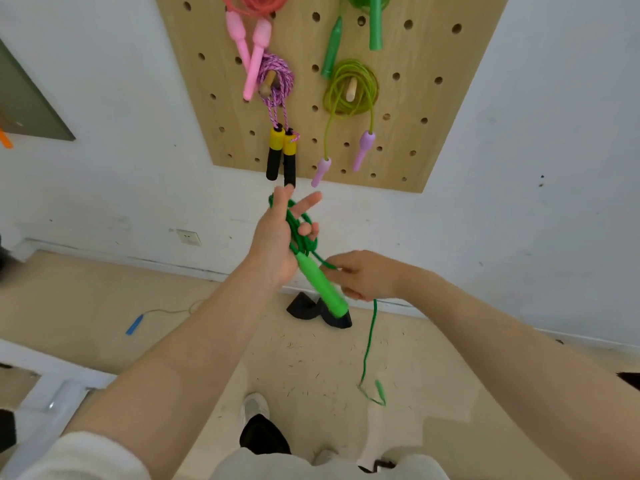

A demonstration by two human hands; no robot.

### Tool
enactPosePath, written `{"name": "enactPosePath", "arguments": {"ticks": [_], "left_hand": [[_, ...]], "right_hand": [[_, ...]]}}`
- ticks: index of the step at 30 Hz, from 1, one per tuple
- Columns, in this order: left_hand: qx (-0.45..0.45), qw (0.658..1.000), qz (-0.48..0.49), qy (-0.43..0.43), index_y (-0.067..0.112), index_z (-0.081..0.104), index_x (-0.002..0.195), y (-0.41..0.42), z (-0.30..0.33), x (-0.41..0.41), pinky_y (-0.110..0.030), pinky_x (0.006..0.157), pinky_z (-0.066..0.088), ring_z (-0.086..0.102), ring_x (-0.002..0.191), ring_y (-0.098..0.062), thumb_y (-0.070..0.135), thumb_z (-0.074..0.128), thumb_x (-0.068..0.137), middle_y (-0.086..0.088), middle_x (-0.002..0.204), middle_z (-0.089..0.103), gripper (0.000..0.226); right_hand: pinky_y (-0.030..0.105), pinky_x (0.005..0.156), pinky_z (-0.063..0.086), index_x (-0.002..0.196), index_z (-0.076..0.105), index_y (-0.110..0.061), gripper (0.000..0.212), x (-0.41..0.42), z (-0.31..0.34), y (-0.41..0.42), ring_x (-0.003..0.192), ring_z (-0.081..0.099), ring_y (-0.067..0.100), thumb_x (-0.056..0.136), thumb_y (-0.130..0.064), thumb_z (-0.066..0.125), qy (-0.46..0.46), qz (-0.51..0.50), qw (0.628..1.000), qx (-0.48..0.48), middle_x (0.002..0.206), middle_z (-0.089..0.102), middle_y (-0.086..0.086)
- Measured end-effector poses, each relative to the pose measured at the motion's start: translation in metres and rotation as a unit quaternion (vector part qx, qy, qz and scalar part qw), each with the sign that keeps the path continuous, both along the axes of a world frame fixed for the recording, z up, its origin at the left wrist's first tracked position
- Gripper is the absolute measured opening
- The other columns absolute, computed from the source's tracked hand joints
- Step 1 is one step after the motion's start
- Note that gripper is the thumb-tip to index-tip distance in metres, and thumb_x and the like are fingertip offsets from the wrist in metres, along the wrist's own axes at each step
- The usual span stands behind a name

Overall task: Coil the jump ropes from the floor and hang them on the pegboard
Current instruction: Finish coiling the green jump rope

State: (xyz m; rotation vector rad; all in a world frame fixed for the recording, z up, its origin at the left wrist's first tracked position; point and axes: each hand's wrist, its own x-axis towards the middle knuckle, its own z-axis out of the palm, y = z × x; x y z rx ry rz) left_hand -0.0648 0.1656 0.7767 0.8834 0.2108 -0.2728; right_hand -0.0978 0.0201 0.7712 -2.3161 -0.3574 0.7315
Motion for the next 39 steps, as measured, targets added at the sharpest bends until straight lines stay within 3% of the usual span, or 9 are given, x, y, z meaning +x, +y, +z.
{"name": "enactPosePath", "arguments": {"ticks": [4,7,12,17,21,24,30,34,39], "left_hand": [[0.336,0.941,-0.037,-0.027,0.027,0.037,0.139,0.008,-0.036,0.0,-0.029,0.078,0.049,0.05,0.045,-0.011,0.043,0.037,0.098,0.008,0.103,0.07,0.044],[0.404,0.903,-0.143,-0.036,0.027,0.04,0.138,0.015,-0.047,-0.012,-0.021,0.067,0.045,0.063,0.058,-0.016,0.043,0.037,0.098,0.007,0.09,0.073,0.043],[0.206,0.923,-0.311,-0.096,0.022,0.047,0.134,0.009,-0.024,-0.042,-0.024,0.056,0.042,0.033,0.034,-0.011,0.052,0.023,0.094,-0.005,0.049,0.056,0.055],[0.022,0.927,-0.339,-0.161,0.022,0.056,0.124,0.002,0.007,-0.038,-0.018,0.042,0.035,0.018,0.031,-0.003,0.047,0.035,0.089,0.007,0.04,0.042,0.048],[0.045,0.975,-0.172,-0.135,0.021,0.047,0.131,-0.004,0.009,-0.023,-0.019,0.052,0.046,0.029,0.034,-0.003,0.039,0.039,0.094,0.005,0.075,0.07,0.042],[0.115,0.987,-0.084,-0.079,0.027,0.04,0.137,-0.002,-0.007,-0.016,-0.028,0.074,0.054,0.052,0.046,-0.008,0.036,0.039,0.098,0.006,0.104,0.071,0.04],[0.399,0.897,-0.155,-0.112,0.028,0.033,0.143,0.007,-0.024,-0.022,-0.012,0.071,0.047,0.064,0.057,-0.002,0.033,0.035,0.101,0.013,0.093,0.068,0.042],[0.31,0.888,-0.321,-0.109,0.019,0.053,0.127,0.007,-0.007,-0.039,-0.029,0.06,0.04,0.033,0.032,-0.012,0.05,0.021,0.097,-0.006,0.053,0.061,0.054],[0.052,0.906,-0.399,-0.134,0.019,0.066,0.113,0.007,0.014,-0.045,-0.017,0.042,0.036,0.021,0.028,0.0,0.057,0.03,0.086,0.007,0.035,0.039,0.059]], "right_hand": [[0.019,0.055,0.04,0.086,0.065,-0.008,0.021,-0.01,0.023,-0.001,0.039,0.038,0.007,0.091,-0.027,0.056,-0.015,0.077,0.996,-0.032,0.041,0.045,-0.01],[0.008,0.047,0.03,0.072,0.066,-0.014,0.013,-0.007,0.045,-0.013,0.041,0.038,0.001,0.085,-0.017,0.065,-0.091,-0.007,0.993,0.072,0.042,0.047,-0.015],[0.014,0.047,0.027,0.074,0.065,-0.014,0.013,0.015,0.042,-0.036,0.043,0.031,0.002,0.085,-0.021,0.065,-0.186,-0.263,0.922,0.214,0.057,0.043,-0.006],[0.019,0.048,0.028,0.069,0.063,-0.01,0.03,0.012,0.005,-0.027,0.044,0.033,0.005,0.094,-0.024,0.053,-0.158,-0.228,0.951,0.137,0.049,0.044,-0.005],[0.016,0.046,0.036,0.071,0.051,-0.018,0.03,-0.005,-0.003,-0.004,0.035,0.039,0.001,0.098,-0.015,0.039,-0.039,-0.119,0.989,0.078,0.051,0.046,-0.003],[0.017,0.05,0.041,0.106,0.052,-0.02,0.015,-0.013,0.003,-0.001,0.039,0.045,0.005,0.096,-0.017,0.042,0.013,-0.01,1.0,-0.008,0.058,0.052,0.0],[0.015,0.045,0.033,0.082,0.065,0.002,0.023,-0.011,0.032,-0.01,0.045,0.039,0.011,0.088,-0.02,0.062,-0.058,-0.004,0.995,0.076,0.055,0.048,0.006],[0.013,0.042,0.025,0.072,0.064,-0.006,0.02,0.003,0.041,-0.029,0.039,0.029,0.003,0.082,-0.022,0.07,-0.138,-0.182,0.954,0.195,0.046,0.04,-0.01],[0.019,0.045,0.019,0.062,0.052,-0.012,0.032,0.005,0.024,-0.032,0.043,0.022,0.006,0.091,-0.024,0.057,-0.088,-0.197,0.938,0.271,0.044,0.032,-0.011]]}}
